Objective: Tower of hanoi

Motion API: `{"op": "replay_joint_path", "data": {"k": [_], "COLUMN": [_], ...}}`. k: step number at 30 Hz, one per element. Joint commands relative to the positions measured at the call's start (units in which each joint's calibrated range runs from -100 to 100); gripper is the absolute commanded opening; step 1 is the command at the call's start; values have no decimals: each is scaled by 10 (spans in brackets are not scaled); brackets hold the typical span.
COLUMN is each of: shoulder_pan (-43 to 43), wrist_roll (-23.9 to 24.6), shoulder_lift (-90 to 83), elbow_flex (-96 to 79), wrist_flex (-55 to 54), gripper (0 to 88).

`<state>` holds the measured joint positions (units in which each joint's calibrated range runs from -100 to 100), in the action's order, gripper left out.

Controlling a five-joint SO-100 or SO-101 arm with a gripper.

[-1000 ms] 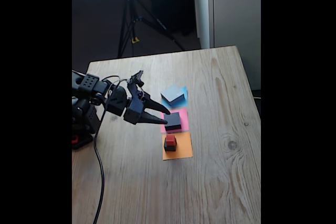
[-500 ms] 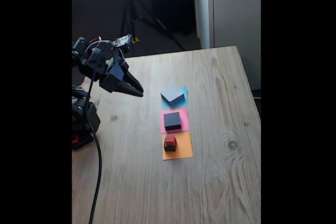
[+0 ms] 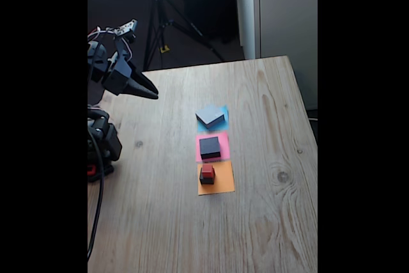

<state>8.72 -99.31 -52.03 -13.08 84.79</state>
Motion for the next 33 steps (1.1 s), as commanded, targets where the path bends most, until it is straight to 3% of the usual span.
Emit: {"op": "replay_joint_path", "data": {"k": [1,5,13,21,33], "shoulder_pan": [-3,8,21,24,39], "wrist_roll": [-7,-7,-7,-7,-7], "shoulder_lift": [-27,-44,-43,-34,85], "elbow_flex": [-59,-171,-385,-592,-764], "wrist_flex": [-47,-138,-368,-677,-1039], "gripper": [80,218,381,408,442]}}
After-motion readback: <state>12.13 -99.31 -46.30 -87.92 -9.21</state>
